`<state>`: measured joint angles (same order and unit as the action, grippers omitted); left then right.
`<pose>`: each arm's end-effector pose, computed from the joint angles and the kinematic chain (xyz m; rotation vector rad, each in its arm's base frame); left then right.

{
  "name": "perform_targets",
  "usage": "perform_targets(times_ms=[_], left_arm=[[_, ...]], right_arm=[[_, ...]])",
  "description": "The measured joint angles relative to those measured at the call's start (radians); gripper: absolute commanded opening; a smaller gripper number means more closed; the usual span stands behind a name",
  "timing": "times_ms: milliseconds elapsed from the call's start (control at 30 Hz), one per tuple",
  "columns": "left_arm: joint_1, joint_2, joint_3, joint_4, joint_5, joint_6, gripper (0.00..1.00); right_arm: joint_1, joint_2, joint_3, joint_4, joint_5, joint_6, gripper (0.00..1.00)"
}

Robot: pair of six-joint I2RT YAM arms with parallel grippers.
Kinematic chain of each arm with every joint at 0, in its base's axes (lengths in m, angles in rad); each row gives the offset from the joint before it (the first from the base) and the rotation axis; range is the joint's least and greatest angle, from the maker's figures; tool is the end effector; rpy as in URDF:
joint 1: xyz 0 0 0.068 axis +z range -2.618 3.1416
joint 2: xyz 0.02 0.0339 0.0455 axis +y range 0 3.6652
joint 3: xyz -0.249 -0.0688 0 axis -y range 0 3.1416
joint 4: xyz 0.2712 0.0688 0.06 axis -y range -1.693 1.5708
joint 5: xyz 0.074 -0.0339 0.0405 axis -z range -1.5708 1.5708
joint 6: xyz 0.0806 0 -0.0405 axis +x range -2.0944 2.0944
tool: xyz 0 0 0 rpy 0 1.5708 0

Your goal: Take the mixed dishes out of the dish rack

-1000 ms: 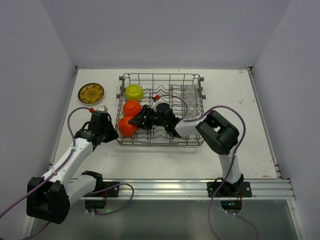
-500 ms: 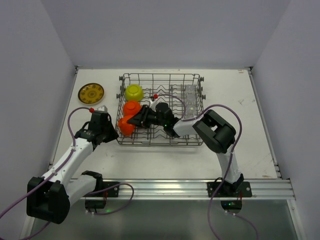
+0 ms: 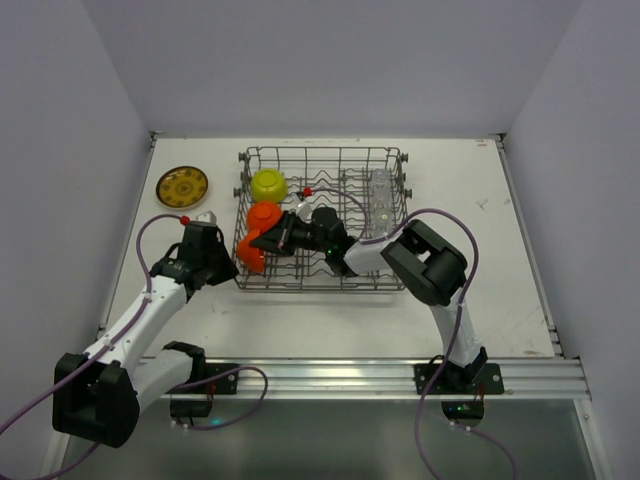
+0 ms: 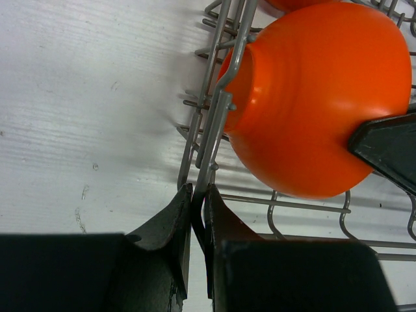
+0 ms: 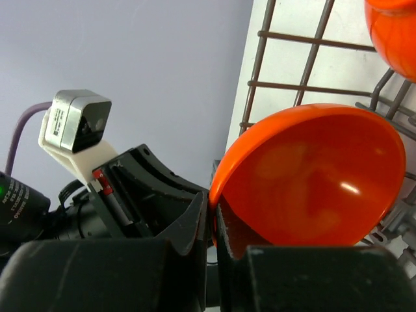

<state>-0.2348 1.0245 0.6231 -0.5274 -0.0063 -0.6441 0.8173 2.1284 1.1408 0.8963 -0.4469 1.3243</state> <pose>0.2494 -0.0591 0.1517 -0.5179 2.4821 -0.3515 0.3148 0.3865 0.1181 0.1023 2.0858 1.8605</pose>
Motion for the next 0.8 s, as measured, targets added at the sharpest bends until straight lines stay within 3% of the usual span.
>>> perform_targets(times_ms=[467, 800], left_arm=[[-0.001, 0.0, 0.0, 0.0, -0.001, 0.0, 0.0], [-0.001, 0.0, 0.0, 0.0, -0.001, 0.0, 0.0]], right_arm=[[0.0, -0.007, -0.043, 0.069, -0.04, 0.06, 0.0], [-0.043, -0.255, -0.211, 0.065, -0.02, 0.003, 0.0]])
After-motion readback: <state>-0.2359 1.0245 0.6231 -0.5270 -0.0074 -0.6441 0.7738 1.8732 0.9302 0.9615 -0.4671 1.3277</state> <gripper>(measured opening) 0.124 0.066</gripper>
